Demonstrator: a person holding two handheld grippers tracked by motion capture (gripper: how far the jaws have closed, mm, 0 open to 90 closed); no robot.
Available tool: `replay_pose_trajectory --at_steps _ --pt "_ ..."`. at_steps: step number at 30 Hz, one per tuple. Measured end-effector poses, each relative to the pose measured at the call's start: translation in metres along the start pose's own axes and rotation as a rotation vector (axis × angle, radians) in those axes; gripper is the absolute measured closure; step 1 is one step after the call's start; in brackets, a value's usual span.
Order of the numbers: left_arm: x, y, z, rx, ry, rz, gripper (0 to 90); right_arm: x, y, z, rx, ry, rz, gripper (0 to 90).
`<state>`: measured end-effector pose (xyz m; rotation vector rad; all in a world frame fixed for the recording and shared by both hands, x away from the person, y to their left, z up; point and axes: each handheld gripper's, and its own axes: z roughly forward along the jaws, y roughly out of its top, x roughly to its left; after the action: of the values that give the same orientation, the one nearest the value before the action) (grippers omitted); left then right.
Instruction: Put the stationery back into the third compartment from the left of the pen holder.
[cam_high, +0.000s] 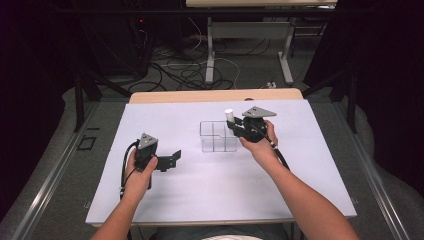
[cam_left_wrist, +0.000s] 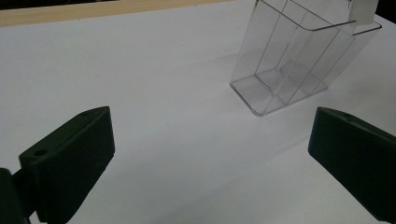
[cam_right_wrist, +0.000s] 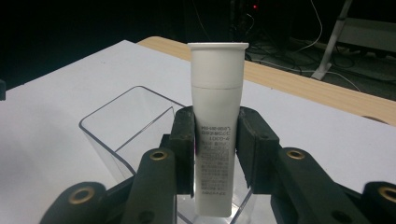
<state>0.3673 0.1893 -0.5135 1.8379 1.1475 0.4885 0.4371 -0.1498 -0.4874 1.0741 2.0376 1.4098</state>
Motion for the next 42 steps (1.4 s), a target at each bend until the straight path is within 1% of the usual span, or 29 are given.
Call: replay_pose_trajectory --at_steps 4,7,8,9,10,13,14,16,25,26,28,29,30,31,33,34,35,37,38,39,42 --pt "0.000 0.000 0.000 0.000 0.000 0.000 0.4 0.001 -0.002 0.003 0.009 -0.002 0.003 69.3" --pt "0.000 0.000 0.000 0.001 -0.001 0.000 0.4 0.001 -0.003 0.004 0.018 0.006 -0.005 69.3" --pt "0.000 0.000 0.000 0.001 -0.001 0.000 0.4 0.002 -0.004 0.005 0.024 0.003 0.001 69.3" --pt "0.000 0.000 0.000 0.008 -0.002 0.002 0.4 0.001 -0.005 0.006 0.024 0.004 -0.002 69.3" --pt "0.000 0.000 0.000 0.000 -0.001 0.000 0.4 0.001 -0.005 0.006 0.030 0.005 -0.002 69.3" --pt "0.000 0.000 0.000 0.001 0.000 0.000 0.4 0.001 -0.007 0.007 0.056 0.007 0.002 69.3" --pt "0.000 0.000 0.000 0.001 0.000 -0.001 0.4 0.001 -0.008 0.009 0.045 0.014 0.000 69.3" --pt "0.000 0.000 0.000 0.001 -0.001 0.000 0.4 0.001 -0.008 0.008 0.057 0.009 0.002 69.3" --pt "0.000 0.000 0.000 0.006 -0.002 0.002 0.4 0.000 -0.009 0.009 0.066 0.017 0.001 69.0" --pt "0.000 0.000 0.000 0.009 -0.003 0.002 0.4 0.001 -0.009 0.008 0.068 0.015 0.009 68.4" --pt "0.000 0.000 0.001 0.004 0.000 0.000 0.4 0.000 -0.008 0.007 0.066 0.016 0.010 61.8" --pt "0.000 0.000 0.001 0.004 -0.002 -0.001 0.4 0.000 -0.008 0.006 0.047 0.022 0.003 58.9" --pt "-0.001 -0.001 0.001 0.003 -0.003 -0.007 0.4 0.000 -0.008 0.005 0.052 0.022 0.016 55.5" --pt "0.000 0.000 0.000 0.004 -0.001 -0.001 0.4 0.000 -0.007 0.004 0.042 0.023 0.010 53.3" --pt "0.000 0.000 0.000 0.004 0.000 0.001 0.4 -0.001 -0.006 0.000 0.036 0.030 0.005 50.2" --pt "0.000 0.000 0.000 0.004 0.000 0.001 0.4 -0.001 -0.005 -0.001 0.035 0.035 0.016 48.8" --pt "0.000 0.000 0.000 0.004 0.000 0.001 0.4 -0.001 -0.005 -0.003 0.029 0.034 0.011 47.4" --pt "0.000 0.000 0.000 0.004 0.001 0.000 0.4 -0.001 -0.004 -0.005 0.013 0.033 0.016 45.0" --pt "0.000 0.000 0.000 0.004 0.001 0.000 0.4 -0.002 -0.003 -0.008 0.028 0.037 0.008 44.0" --pt "0.000 0.000 0.000 0.004 0.001 0.001 0.4 -0.001 -0.002 -0.008 0.010 0.039 0.012 42.8" --pt "0.000 0.000 0.000 0.004 0.001 0.000 0.4 -0.001 -0.002 -0.012 0.010 0.039 0.008 40.8"
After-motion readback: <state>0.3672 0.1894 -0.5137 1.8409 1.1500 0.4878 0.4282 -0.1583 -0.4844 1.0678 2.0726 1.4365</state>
